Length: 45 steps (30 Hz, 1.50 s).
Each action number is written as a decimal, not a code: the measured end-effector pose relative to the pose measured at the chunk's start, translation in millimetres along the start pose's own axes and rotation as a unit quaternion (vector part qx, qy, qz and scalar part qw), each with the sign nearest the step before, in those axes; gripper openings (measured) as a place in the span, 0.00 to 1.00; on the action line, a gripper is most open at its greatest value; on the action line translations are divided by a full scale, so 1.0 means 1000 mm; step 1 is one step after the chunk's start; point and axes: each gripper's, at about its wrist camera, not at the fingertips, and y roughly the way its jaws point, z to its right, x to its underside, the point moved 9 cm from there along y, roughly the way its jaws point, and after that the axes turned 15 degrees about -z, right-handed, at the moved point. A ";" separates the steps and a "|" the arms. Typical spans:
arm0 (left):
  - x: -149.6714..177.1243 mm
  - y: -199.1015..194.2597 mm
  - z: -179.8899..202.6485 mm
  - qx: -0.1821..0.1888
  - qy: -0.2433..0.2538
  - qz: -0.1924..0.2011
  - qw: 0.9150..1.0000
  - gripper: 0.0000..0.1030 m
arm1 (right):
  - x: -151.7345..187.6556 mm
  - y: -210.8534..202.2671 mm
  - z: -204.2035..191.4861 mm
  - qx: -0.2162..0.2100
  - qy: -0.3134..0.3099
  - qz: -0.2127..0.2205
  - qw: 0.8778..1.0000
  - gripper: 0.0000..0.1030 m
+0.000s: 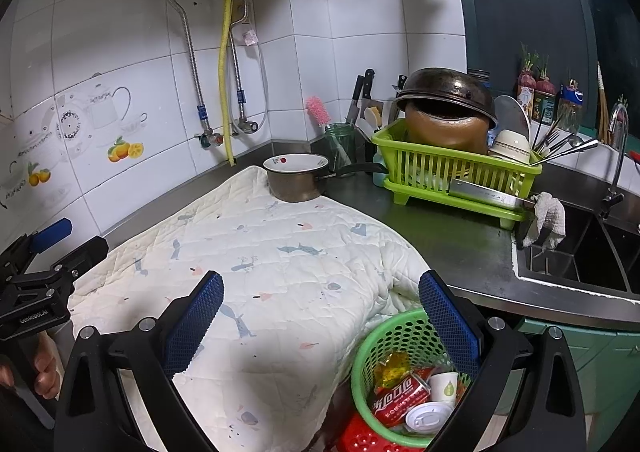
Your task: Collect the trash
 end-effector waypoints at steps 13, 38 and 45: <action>0.003 0.001 -0.001 -0.001 -0.003 -0.001 1.000 0.95 | 0.000 0.000 0.001 -0.001 0.000 -0.001 1.000 0.92; 0.003 0.000 -0.001 -0.002 -0.005 0.000 1.000 0.95 | -0.001 0.000 0.000 0.000 -0.002 0.001 1.000 0.92; 0.004 -0.001 -0.001 -0.002 -0.005 -0.001 1.000 0.95 | -0.001 0.000 0.000 0.000 -0.002 0.001 1.000 0.92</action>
